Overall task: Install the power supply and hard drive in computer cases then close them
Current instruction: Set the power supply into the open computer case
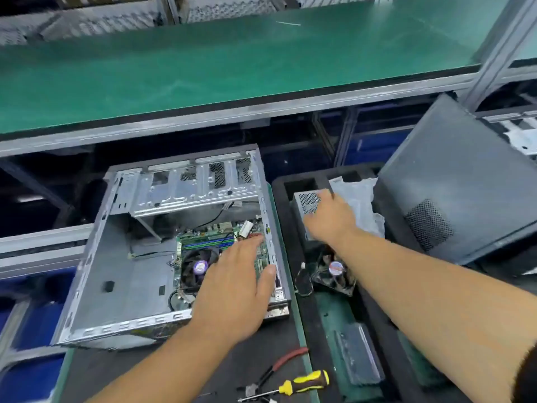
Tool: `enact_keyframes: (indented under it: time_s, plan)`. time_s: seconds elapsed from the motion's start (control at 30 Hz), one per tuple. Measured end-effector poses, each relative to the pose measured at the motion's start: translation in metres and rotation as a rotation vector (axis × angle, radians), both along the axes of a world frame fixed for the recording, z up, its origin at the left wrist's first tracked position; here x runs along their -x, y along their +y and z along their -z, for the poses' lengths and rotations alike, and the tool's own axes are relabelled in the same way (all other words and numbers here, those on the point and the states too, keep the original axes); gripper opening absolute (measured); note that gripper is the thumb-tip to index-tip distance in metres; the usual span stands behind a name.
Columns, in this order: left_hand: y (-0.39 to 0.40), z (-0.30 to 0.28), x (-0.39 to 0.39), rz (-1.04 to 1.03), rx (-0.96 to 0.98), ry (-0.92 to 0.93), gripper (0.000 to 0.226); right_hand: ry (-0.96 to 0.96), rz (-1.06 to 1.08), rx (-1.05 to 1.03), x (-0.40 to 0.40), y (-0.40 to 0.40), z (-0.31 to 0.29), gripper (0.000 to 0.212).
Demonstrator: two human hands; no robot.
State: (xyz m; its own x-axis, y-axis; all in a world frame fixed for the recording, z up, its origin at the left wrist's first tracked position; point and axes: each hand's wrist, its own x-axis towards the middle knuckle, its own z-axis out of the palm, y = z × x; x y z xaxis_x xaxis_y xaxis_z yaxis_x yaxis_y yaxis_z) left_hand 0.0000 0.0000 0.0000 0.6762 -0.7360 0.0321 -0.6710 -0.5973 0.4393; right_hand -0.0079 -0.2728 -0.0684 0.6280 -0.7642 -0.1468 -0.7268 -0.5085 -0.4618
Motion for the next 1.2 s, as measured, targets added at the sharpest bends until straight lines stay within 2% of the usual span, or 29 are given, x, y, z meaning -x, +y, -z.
enact_keyframes:
  time_s: [0.1,0.2,0.27,0.37,0.47,0.53,0.6,0.67,0.7,0.8,0.9,1.0,1.07,1.13,1.2]
  plan:
    - [-0.001,0.001,-0.003,0.003,0.005,0.008,0.057,0.242,0.028,-0.065,-0.019,-0.004,0.012,0.087]
    - [-0.002,0.003,-0.002,-0.007,-0.003,0.016,0.058,0.332,0.034,-0.042,-0.032,-0.004,0.021,0.103]
    - [-0.001,0.003,-0.003,-0.002,-0.016,0.016,0.059,0.319,0.060,-0.022,-0.035,-0.007,0.021,0.105]
    - [-0.002,0.003,-0.002,0.006,-0.006,0.002,0.058,0.238,0.077,-0.028,-0.031,-0.013,0.008,0.096]
    - [-0.001,0.002,-0.002,0.011,0.041,0.022,0.059,0.132,0.087,-0.022,-0.019,-0.019,-0.033,0.094]
    - [0.001,0.000,-0.003,0.017,0.080,0.077,0.062,0.052,0.095,-0.003,-0.011,-0.021,-0.072,0.095]
    - [0.003,-0.009,-0.008,-0.013,0.175,0.237,0.065,-0.058,0.068,-0.016,0.000,-0.021,-0.115,0.101]
    - [0.005,-0.029,-0.023,-0.100,0.336,0.419,0.067,-0.200,-0.031,-0.078,0.016,-0.015,-0.165,0.105]
    - [0.006,-0.045,-0.036,-0.128,0.404,0.442,0.072,-0.270,-0.119,-0.133,0.023,-0.010,-0.190,0.104]
    - [0.008,-0.116,-0.086,-0.012,0.482,0.268,0.096,-0.346,-0.467,-0.177,0.032,0.012,-0.257,0.105]
    - [0.015,-0.198,-0.125,0.193,0.336,0.219,0.113,-0.417,-0.753,-0.370,0.019,0.045,-0.299,0.101]
    - [0.037,-0.238,-0.142,0.250,0.201,0.265,0.102,-0.458,-0.920,-0.549,-0.005,0.078,-0.307,0.096]
    - [0.057,-0.237,-0.147,0.202,0.253,0.312,0.094,-0.461,-0.956,-0.625,-0.022,0.094,-0.296,0.096]
    - [0.079,-0.225,-0.153,0.122,0.310,0.297,0.088,-0.393,-0.949,-0.601,-0.037,0.102,-0.277,0.104]
    - [0.100,-0.211,-0.159,0.043,0.355,0.307,0.086,-0.219,-0.917,-0.459,-0.047,0.104,-0.253,0.111]
